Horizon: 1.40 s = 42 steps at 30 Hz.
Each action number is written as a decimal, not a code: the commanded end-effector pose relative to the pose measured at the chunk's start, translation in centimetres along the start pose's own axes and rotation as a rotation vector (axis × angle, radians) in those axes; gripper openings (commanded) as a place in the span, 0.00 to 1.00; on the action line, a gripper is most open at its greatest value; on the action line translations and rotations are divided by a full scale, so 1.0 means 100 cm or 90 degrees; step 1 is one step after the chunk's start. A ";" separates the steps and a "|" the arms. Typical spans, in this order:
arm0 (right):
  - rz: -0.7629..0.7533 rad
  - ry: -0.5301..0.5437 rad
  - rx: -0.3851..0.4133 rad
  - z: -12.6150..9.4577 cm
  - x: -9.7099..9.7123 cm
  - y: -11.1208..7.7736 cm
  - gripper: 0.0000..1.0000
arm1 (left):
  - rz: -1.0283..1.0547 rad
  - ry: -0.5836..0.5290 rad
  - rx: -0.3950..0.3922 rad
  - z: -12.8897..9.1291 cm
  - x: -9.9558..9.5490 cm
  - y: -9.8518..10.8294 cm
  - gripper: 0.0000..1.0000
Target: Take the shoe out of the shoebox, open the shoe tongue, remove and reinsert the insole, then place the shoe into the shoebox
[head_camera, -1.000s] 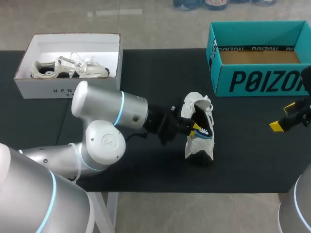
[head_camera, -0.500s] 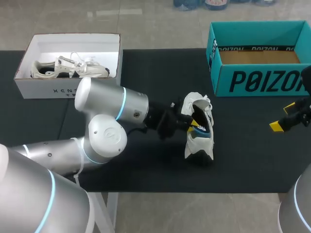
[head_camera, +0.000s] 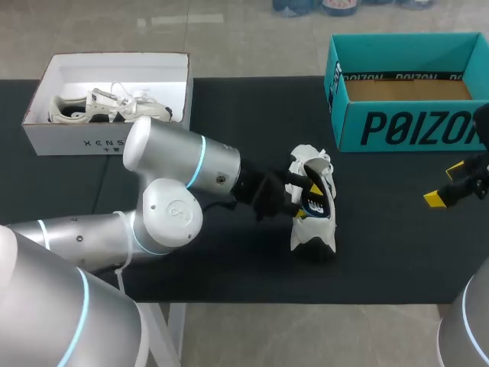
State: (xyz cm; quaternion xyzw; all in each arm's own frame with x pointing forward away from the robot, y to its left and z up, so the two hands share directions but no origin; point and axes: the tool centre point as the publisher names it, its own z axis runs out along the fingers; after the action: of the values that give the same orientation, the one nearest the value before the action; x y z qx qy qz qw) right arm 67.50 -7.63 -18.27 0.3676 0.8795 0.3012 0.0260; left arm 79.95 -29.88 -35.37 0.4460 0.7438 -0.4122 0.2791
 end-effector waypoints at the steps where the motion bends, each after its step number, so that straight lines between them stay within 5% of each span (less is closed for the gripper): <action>1: 0.000 -0.005 -0.003 -0.001 0.003 -0.004 1.00 | 0.001 0.013 -0.014 -0.022 -0.005 -0.006 1.00; 9: 0.000 -0.005 -0.003 -0.001 0.003 -0.004 1.00 | 0.015 0.062 -0.005 -0.036 -0.011 -0.007 1.00; 20: 0.000 -0.005 -0.003 -0.001 0.003 -0.004 1.00 | 0.044 0.224 0.021 -0.060 -0.012 -0.006 1.00; 42: 0.000 -0.005 -0.003 -0.001 0.003 -0.004 1.00 | 0.044 0.224 0.021 -0.060 -0.012 -0.006 1.00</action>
State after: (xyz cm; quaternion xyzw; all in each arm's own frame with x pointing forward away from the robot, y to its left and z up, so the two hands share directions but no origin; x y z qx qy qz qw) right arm 67.50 -7.63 -18.27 0.3676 0.8795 0.3012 0.0260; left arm 79.70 -25.38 -31.18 0.5407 0.7582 -0.3316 0.1514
